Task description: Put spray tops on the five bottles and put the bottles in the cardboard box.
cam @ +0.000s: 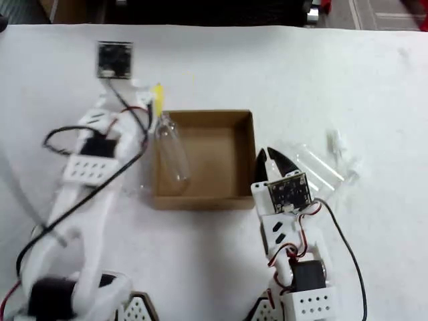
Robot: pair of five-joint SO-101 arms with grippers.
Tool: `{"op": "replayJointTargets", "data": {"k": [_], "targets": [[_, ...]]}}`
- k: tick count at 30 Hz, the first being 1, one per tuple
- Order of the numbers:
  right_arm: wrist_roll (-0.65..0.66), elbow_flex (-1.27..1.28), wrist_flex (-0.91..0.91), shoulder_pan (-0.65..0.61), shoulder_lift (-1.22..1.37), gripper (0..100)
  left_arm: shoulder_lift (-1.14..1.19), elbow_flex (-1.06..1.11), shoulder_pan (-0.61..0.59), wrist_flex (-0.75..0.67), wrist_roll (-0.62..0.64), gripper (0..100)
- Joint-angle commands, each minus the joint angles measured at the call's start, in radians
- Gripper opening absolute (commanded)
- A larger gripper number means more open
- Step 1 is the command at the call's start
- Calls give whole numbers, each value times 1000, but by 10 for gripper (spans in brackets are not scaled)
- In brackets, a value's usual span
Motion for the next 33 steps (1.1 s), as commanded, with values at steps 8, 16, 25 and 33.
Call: {"op": "replayJointTargets", "data": {"k": [8,16,25,33], "targets": [[9,9,-21,-12,2,22,-661,-34,-298,591,-11,169],[11,8,-19,-42,-7,22,-972,295,-565,689,-141,170],[201,-276,206,-254,84,21,-1331,812,-610,562,-169,169],[198,-888,297,-291,792,21,-1458,925,-615,568,-143,169]]}}
